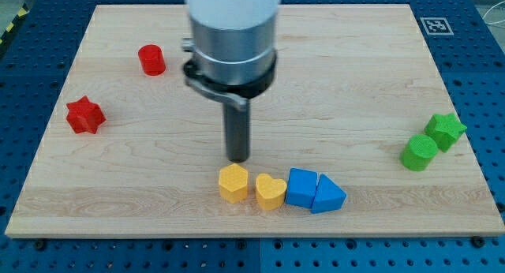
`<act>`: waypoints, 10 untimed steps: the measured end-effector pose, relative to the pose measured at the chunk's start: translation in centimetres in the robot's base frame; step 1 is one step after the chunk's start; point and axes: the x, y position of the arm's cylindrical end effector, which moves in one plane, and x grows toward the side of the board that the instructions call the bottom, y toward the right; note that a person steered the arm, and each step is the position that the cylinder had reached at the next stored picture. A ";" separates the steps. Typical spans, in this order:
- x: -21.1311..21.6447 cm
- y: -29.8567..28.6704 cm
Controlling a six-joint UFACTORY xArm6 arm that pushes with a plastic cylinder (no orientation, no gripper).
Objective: Move the yellow hexagon right a bit
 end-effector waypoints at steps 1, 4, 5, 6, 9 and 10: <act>0.0 -2.5; 0.0 -3.6; 0.3 -3.6; 0.9 -3.6; 2.5 -3.5; 2.5 -3.0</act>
